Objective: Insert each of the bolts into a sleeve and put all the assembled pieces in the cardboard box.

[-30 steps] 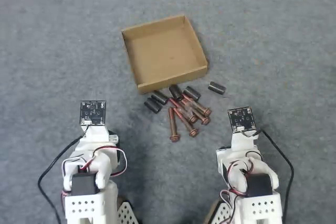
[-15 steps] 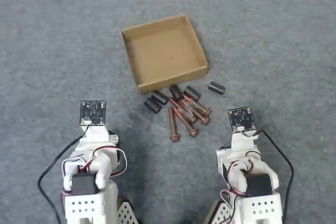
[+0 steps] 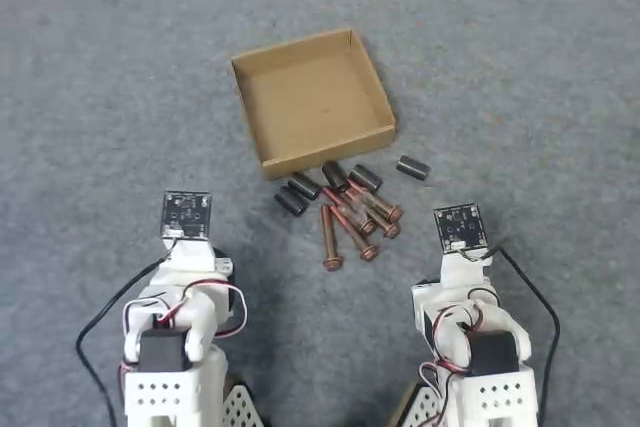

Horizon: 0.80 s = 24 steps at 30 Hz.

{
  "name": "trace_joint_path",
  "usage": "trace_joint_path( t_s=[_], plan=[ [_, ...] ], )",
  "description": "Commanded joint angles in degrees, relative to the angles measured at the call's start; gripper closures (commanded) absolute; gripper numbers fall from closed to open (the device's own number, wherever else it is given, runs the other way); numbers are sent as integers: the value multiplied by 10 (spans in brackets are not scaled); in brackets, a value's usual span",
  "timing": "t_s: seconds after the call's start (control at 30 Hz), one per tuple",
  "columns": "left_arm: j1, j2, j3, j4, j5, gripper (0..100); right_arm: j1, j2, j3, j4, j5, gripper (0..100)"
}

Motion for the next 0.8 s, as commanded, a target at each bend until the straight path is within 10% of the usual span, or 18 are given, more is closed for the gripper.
trace_joint_path(
  t_s=[0.0, 0.77],
  plan=[
    [40, -4, -8, 4, -4, 988, -1, -13, 11, -10, -5, 991],
    [-3, -5, -157, -44, -5, 988, 12, -12, -20, -10, 0, 989]
  ],
)
